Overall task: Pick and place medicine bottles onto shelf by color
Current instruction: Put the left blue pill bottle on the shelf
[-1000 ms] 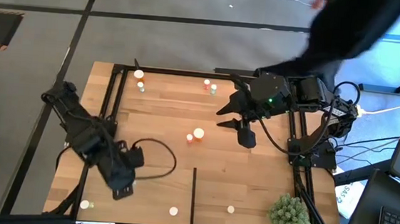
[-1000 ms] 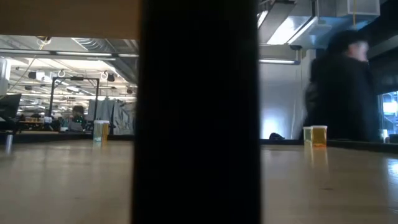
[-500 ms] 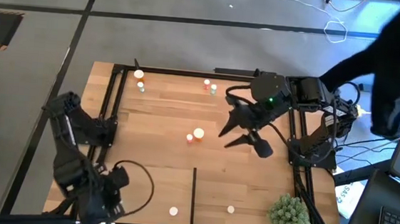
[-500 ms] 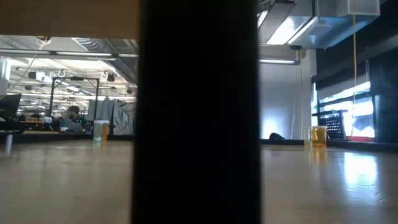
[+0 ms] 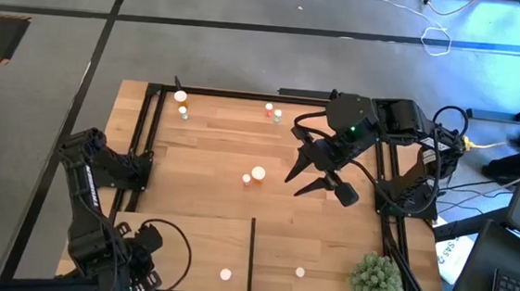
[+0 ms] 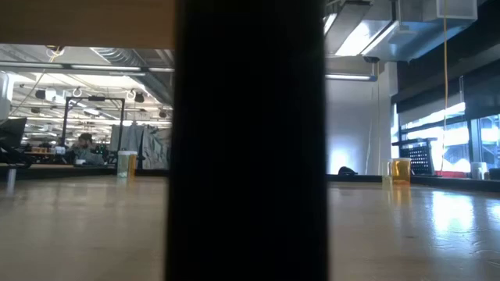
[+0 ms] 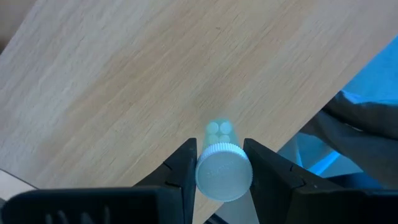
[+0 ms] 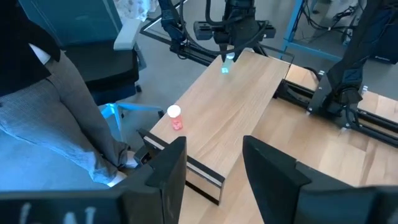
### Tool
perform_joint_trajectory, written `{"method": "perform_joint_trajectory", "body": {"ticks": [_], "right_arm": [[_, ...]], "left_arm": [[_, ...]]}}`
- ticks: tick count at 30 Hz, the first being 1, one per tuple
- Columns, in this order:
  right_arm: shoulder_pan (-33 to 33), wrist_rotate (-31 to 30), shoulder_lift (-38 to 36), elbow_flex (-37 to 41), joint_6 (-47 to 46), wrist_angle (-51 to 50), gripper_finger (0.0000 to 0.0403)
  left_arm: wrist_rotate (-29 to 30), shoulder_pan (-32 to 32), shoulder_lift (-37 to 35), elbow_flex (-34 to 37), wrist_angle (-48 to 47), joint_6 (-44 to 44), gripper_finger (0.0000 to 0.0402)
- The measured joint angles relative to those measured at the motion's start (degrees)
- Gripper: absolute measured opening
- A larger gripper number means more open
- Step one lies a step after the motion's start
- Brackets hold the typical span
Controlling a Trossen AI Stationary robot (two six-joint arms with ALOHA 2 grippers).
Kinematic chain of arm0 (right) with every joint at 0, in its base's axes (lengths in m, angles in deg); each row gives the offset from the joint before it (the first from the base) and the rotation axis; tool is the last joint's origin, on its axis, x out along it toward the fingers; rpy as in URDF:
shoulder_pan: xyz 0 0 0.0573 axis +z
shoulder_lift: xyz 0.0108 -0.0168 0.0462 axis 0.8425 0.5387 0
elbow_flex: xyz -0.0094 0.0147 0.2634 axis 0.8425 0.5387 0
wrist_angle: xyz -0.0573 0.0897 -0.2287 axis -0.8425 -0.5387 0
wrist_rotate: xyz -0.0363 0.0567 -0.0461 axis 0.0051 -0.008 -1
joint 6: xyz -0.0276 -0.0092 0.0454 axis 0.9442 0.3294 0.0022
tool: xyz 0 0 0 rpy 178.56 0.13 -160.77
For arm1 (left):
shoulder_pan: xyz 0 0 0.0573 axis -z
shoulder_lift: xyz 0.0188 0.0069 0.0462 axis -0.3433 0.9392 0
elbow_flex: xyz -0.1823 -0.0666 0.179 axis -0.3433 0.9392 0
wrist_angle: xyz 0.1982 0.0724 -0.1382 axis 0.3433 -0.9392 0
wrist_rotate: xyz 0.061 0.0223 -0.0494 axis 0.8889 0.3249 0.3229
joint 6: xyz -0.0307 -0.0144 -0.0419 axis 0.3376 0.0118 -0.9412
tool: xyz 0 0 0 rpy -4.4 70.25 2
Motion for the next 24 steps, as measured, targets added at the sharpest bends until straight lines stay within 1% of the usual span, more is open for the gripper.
{"method": "perform_joint_trajectory", "body": {"ticks": [4,16,24], "right_arm": [[0.0,0.0,0.0,0.0,0.0,0.0,0.0160],[0.0,0.0,0.0,0.0,0.0,-0.2,0.0160],[0.0,0.0,0.0,0.0,0.1,-0.3,0.0160]], "left_arm": [[-1.0,0.0,0.0,0.0,0.0,-0.1,0.0107],[-1.0,-0.1,0.1,0.0,-0.5,-0.1,0.0107],[-1.2,-0.1,1.9,-0.1,0.3,-0.1,0.0107]]}}
